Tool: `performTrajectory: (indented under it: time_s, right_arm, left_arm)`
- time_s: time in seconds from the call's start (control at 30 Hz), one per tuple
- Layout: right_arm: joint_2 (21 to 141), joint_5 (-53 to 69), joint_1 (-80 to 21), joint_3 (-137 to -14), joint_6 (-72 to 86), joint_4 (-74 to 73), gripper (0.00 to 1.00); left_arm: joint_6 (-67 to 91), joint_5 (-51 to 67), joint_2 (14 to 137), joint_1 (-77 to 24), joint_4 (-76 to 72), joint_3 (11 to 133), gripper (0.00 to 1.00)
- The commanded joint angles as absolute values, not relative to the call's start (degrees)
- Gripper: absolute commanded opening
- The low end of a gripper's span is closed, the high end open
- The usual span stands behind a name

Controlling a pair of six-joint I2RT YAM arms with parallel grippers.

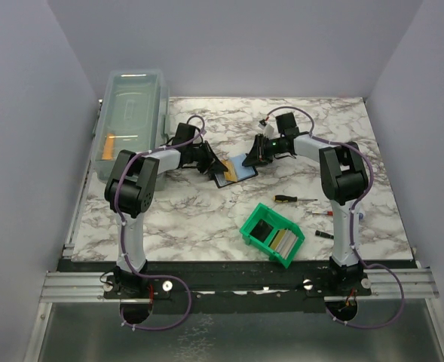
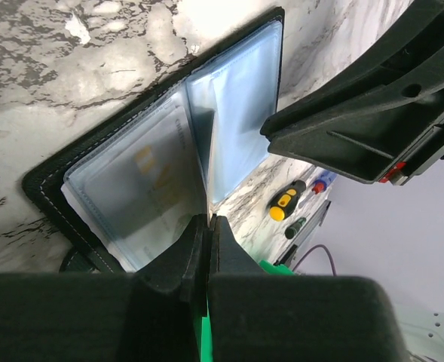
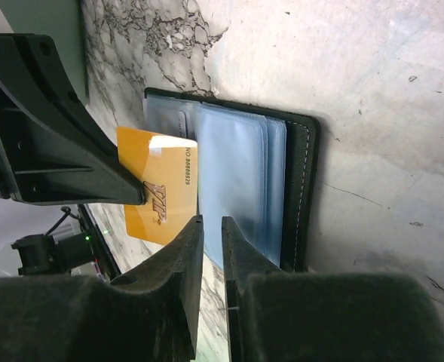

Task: Put the credit cards into the card holder
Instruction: Insert the credit card into the card holder.

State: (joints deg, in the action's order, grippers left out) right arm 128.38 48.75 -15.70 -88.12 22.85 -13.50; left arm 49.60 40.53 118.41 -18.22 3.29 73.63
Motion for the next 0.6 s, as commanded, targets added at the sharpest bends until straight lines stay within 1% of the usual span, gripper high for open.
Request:
performTrajectory:
  time_s: [0.0, 0.37, 0.57]
  right_arm:
    - [130.33, 48.74, -16.00, -89.20, 21.97, -13.54, 0.19]
    - [131.11, 48.87, -16.00, -89.63, 21.99, -13.86, 0.18]
    - [131.60, 48.78, -15.99, -89.89, 21.98, -14.14, 0.18]
  left_arm:
    - [50.21, 41.38, 119.34, -17.86, 2.13, 72.80, 0.00]
    - [52.87, 43.77, 121.55, -17.59, -3.81, 71.63, 0.00]
    - [53.44, 43.68, 122.84, -17.44, -4.62, 72.07, 0.00]
